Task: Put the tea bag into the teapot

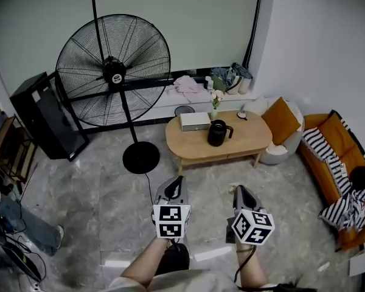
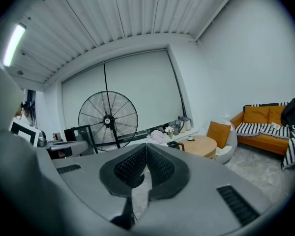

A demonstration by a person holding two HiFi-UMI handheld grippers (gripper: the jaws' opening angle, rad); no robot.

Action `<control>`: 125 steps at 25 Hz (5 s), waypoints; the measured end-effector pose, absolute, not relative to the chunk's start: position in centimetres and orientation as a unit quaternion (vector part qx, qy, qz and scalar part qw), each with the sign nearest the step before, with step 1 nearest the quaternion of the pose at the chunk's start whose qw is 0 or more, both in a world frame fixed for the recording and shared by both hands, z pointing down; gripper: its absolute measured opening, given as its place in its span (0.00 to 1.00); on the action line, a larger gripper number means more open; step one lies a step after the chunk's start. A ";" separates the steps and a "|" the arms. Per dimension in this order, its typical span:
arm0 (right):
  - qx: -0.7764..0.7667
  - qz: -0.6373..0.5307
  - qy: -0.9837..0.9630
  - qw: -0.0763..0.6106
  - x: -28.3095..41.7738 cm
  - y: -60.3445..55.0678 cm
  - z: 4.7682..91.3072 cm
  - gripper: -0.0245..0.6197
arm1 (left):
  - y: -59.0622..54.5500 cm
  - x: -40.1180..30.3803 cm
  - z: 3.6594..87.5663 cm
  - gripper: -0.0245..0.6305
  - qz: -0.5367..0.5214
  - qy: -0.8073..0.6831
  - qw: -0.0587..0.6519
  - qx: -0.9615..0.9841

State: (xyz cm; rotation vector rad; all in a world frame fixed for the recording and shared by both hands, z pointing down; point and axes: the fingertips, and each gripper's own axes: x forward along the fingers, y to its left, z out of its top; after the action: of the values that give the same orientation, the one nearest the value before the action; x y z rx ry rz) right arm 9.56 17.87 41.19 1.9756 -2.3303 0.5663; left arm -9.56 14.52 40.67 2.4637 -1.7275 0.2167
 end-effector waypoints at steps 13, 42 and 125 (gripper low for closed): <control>0.657 0.175 -0.733 0.025 12.8 13.3 41.9 0.09 | 9.1 -6.3 41.7 0.04 0.063 -0.552 0.066 0.829; 0.667 0.165 -0.725 0.046 15.0 -5.5 41.9 0.09 | -10.4 -3.9 43.6 0.04 0.060 -0.541 0.083 0.835; 0.567 0.311 -0.745 0.164 17.7 -35.1 60.4 0.09 | -36.5 0.4 60.9 0.04 0.174 -0.565 0.186 0.785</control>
State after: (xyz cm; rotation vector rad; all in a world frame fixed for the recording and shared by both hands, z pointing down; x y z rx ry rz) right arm 17.71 -35.12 60.40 1.6172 -2.1224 0.8856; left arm 0.38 -36.49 60.88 2.2104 -1.5922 0.4906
